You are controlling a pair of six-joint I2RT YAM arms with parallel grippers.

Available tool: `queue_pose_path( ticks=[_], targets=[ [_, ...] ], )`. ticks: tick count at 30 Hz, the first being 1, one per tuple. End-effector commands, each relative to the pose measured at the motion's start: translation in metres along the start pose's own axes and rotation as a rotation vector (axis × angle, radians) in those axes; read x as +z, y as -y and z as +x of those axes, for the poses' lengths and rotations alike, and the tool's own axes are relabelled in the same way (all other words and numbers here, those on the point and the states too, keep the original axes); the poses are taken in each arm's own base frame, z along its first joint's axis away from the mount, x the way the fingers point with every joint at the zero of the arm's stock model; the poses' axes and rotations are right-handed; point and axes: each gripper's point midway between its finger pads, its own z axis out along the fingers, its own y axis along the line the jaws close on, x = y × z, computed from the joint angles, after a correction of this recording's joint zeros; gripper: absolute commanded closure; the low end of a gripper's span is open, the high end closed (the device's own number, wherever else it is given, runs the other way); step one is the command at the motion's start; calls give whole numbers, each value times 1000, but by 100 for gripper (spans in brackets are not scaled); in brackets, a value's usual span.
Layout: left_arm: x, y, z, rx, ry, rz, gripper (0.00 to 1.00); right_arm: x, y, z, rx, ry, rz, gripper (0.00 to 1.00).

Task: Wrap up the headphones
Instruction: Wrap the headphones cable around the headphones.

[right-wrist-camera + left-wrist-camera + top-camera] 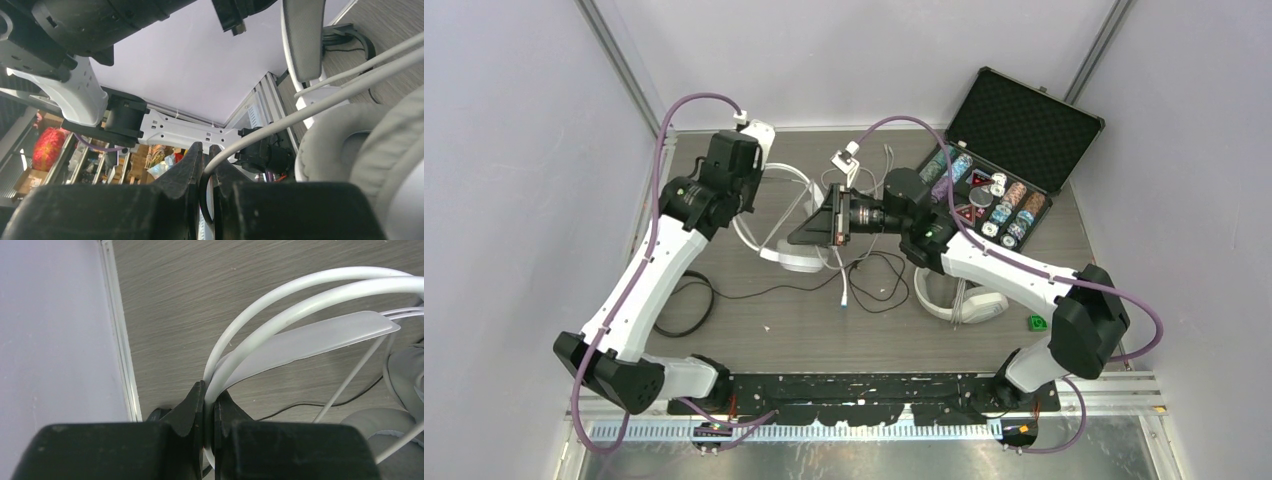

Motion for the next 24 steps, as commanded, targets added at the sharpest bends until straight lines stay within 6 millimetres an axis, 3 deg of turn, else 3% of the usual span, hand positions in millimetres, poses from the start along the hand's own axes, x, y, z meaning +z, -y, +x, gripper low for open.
queue_pose_path(
  ticks=[1,12,24],
  targets=[
    [-11,-25,-27,-164,71,-132,100,3,-53,-10,-114,26,-151,85],
    [-18,-50,-32,-217,76,-275,100,10,-50,11,-117,-28,-172,85],
    [-22,-59,-44,-354,114,-329,100,3,-51,27,-156,-57,-150,84]
  ],
)
